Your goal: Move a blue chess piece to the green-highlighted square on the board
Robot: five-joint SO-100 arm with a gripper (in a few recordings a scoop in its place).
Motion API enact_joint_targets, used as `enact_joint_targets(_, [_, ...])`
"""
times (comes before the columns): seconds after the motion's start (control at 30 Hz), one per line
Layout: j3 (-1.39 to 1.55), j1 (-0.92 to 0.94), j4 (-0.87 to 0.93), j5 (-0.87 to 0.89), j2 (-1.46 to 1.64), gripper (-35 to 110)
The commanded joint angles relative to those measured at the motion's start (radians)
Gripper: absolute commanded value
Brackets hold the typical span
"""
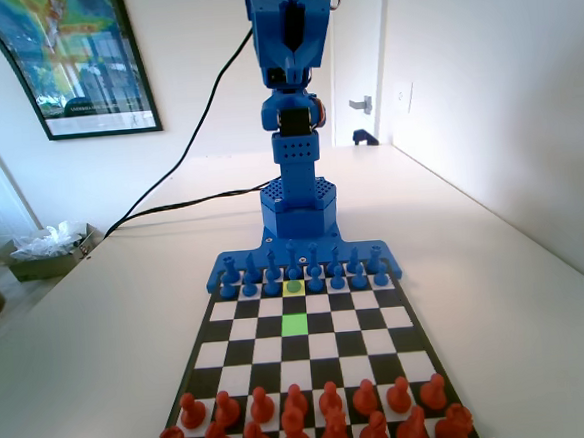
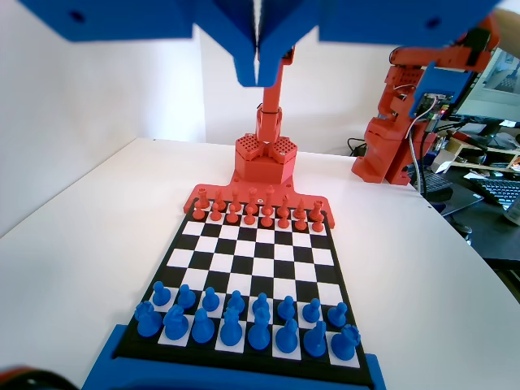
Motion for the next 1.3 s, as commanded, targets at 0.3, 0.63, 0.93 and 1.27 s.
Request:
enact_joint_targets(0.3, [-0.285, -0.086, 0.172, 0.072, -0.163, 2])
enact_joint_targets(0.63, [-0.471, 0.031, 0.176, 0.201, -0.56, 2])
enact_joint_targets(0.93, [-0.396, 0.106, 0.144, 0.175, -0.572, 2])
enact_joint_targets(1.27, [-0.399, 0.126, 0.186, 0.184, -0.572, 2])
